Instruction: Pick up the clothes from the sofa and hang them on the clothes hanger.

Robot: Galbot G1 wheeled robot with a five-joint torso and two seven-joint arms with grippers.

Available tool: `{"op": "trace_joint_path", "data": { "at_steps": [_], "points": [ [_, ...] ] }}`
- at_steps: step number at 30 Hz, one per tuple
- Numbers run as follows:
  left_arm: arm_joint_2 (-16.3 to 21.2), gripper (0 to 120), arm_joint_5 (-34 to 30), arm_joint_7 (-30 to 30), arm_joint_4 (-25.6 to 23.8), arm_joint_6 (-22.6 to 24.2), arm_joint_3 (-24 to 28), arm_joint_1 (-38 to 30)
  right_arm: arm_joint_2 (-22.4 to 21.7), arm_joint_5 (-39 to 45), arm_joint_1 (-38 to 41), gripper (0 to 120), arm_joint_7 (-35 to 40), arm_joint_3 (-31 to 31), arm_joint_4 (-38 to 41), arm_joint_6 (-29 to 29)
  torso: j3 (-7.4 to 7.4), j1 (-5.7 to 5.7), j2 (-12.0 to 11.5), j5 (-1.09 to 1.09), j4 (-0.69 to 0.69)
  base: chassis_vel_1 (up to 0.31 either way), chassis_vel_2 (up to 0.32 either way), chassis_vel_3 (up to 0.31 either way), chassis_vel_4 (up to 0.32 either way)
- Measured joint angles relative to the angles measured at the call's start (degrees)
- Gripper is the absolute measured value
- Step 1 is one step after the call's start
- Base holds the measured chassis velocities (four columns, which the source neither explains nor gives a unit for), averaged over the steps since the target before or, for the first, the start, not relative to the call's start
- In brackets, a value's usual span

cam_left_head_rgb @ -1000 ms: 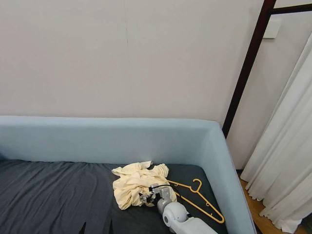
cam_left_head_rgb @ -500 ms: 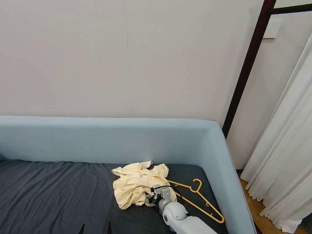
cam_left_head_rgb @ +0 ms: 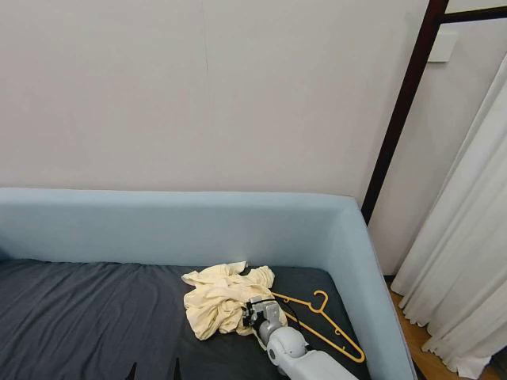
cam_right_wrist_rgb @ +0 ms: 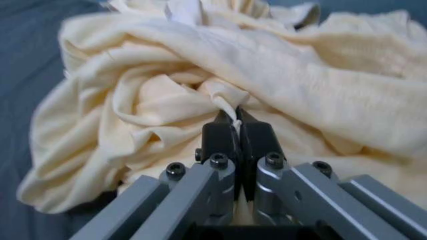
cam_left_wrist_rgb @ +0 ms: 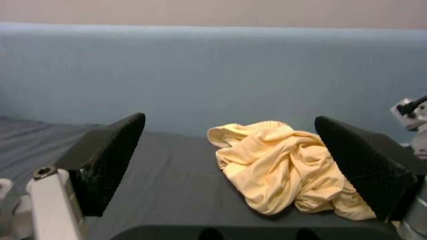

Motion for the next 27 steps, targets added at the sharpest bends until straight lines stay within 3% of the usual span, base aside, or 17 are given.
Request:
{"op": "trace_joint_path", "data": {
  "at_steps": [9, 13, 27],
  "points": [
    [0.68, 100, -1.79, -0.31, -0.9, 0.31, -0.48, -0.18, -7.02, 3.27, -0.43, 0, 0.79, -0.76, 15.36, 3.28, 0.0, 0.0, 0.0, 0.0, -0.01, 0.0, 0.0, 0.0, 0.0],
    [0.86, 100, -2.62, -0.45, -1.6, 0.68, -0.51, -0.23, -9.34, 10.99, 1.82, 0, 3.47, -0.82, 25.97, 2.82, 0.0, 0.0, 0.0, 0.0, 0.0, 0.0, 0.0, 0.0, 0.0],
    [0.26, 100, -3.62, -0.71, -3.08, 0.66, -1.48, 0.62, -8.93, 27.82, 10.42, 0, 16.48, -2.48, 43.87, -1.98, 0.0, 0.0, 0.0, -0.01, 0.0, 0.0, 0.0, 0.0, 0.0]
  ]
}}
